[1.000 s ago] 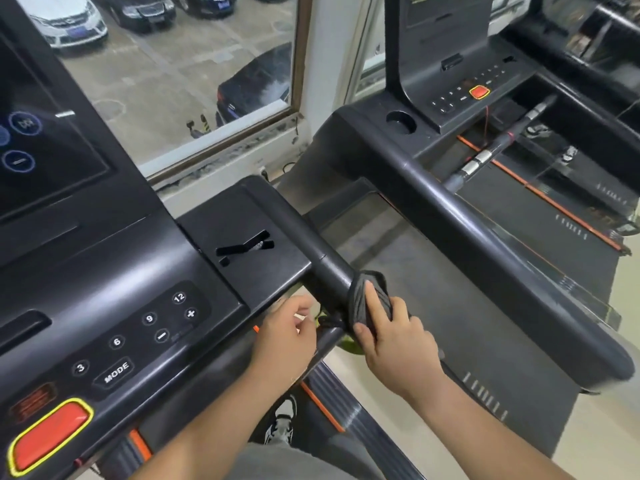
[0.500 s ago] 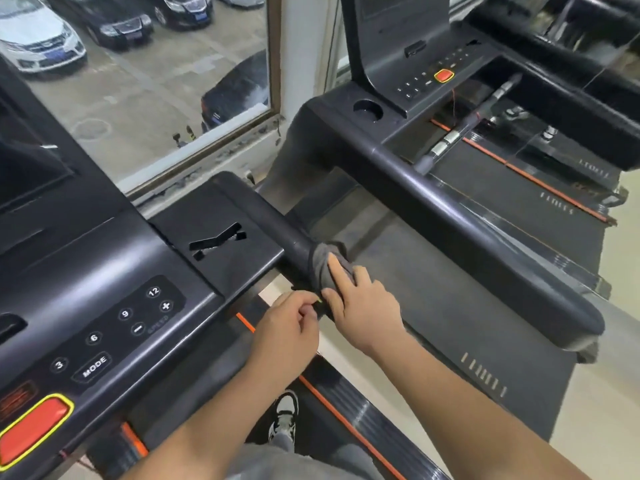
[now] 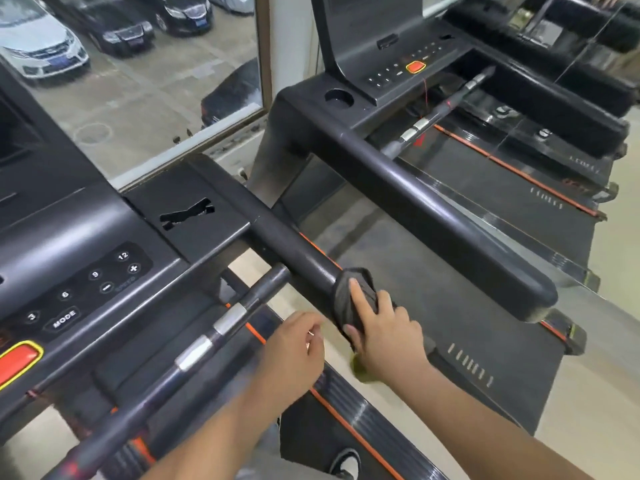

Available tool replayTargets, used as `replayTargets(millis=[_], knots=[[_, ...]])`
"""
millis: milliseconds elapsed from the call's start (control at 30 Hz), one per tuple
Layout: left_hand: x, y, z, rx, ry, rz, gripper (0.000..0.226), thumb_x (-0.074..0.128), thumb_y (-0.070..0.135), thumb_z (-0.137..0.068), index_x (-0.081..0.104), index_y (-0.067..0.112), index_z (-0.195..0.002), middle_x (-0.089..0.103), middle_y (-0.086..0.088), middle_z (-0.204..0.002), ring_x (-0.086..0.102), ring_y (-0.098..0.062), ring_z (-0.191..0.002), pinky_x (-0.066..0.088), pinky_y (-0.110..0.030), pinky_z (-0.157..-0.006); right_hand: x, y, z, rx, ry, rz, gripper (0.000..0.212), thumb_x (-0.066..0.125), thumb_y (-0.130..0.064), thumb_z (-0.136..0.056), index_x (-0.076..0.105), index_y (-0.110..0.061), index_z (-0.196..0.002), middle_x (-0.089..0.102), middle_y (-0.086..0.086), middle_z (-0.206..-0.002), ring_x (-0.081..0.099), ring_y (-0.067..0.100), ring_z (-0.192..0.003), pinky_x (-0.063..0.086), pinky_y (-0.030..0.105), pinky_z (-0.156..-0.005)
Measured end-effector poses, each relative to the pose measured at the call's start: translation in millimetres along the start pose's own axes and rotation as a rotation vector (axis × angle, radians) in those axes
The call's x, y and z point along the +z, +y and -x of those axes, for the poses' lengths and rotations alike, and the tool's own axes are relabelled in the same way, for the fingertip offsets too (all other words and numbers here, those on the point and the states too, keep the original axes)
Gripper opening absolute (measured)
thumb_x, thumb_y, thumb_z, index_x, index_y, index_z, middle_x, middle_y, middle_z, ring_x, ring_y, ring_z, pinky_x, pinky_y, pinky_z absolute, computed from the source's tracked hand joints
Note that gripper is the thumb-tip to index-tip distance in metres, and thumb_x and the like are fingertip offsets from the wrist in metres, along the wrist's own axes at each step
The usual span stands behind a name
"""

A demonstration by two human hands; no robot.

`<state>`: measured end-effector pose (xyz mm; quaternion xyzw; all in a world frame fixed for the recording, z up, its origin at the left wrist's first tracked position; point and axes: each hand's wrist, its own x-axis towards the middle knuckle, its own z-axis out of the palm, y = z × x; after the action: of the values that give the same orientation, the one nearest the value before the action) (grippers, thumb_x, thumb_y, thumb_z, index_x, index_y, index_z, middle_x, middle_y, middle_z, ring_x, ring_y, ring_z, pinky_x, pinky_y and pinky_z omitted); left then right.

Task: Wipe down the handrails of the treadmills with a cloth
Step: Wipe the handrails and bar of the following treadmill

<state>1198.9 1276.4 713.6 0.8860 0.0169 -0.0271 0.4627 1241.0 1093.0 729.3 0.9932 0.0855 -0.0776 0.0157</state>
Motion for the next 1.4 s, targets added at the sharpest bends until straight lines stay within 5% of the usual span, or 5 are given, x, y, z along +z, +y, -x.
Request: replayTargets(millis=[267, 700, 933, 1100, 1400], knots=[[-1, 7, 19, -0.122, 0.029, -0.064, 0.026, 0.055, 0.013, -0.095, 0.069, 0.03, -0.11, 0.062, 0.017, -0.1, 0.059, 0.001, -0.091, 0.049, -0.022, -0.084, -10, -47, -53, -0.044, -0.018, -0.089, 0.076, 0.034, -0.064, -0.102, -0.01, -0.041, -0.159, 0.038, 0.01, -0.138, 0.053, 0.037, -0.103, 0.048, 0.047, -0.081], [100, 67, 73, -0.062, -0.033, 0.075, 0.027, 0.06, 0.01, -0.095, 0.069, 0.025, -0.115, 0.064, 0.013, -0.109, 0.058, 0.005, -0.096, 0.049, -0.02, -0.087, 34, 123, 134, -0.123, 0.13, 0.035, 0.086, 0.076, -0.034, -0.081, 0.032, -0.042, -0.155, 0.046, 0.02, -0.15, 0.057, 0.042, -0.096, 0.051, 0.048, -0.076], [114, 56, 110, -0.061, -0.017, 0.073, 0.029, 0.06, 0.01, -0.094, 0.069, 0.029, -0.115, 0.062, 0.02, -0.107, 0.061, -0.002, -0.099, 0.053, -0.029, -0.086, 20, 122, 127, -0.008, -0.018, -0.026, 0.068, 0.035, -0.063, -0.101, -0.003, -0.053, -0.156, 0.031, 0.008, -0.158, 0.054, 0.038, -0.116, 0.05, 0.051, -0.09], [94, 54, 107, -0.055, 0.039, 0.005, 0.028, 0.062, 0.011, -0.095, 0.069, 0.023, -0.119, 0.062, 0.02, -0.11, 0.061, 0.002, -0.1, 0.053, -0.027, -0.089, 5, 91, 67, 0.039, -0.16, -0.235, 0.068, 0.022, -0.072, -0.099, -0.002, -0.049, -0.159, 0.038, 0.009, -0.149, 0.053, 0.042, -0.122, 0.045, 0.05, -0.098], [128, 103, 88, 0.18, -0.068, -0.061, 0.031, 0.062, 0.011, -0.094, 0.066, 0.025, -0.121, 0.055, 0.024, -0.116, 0.057, 0.001, -0.107, 0.055, -0.032, -0.087, 53, 142, 149, -0.005, 0.268, 0.014, 0.069, 0.054, -0.06, -0.096, 0.026, -0.043, -0.157, 0.056, 0.01, -0.136, 0.058, 0.037, -0.083, 0.048, 0.044, -0.067]])
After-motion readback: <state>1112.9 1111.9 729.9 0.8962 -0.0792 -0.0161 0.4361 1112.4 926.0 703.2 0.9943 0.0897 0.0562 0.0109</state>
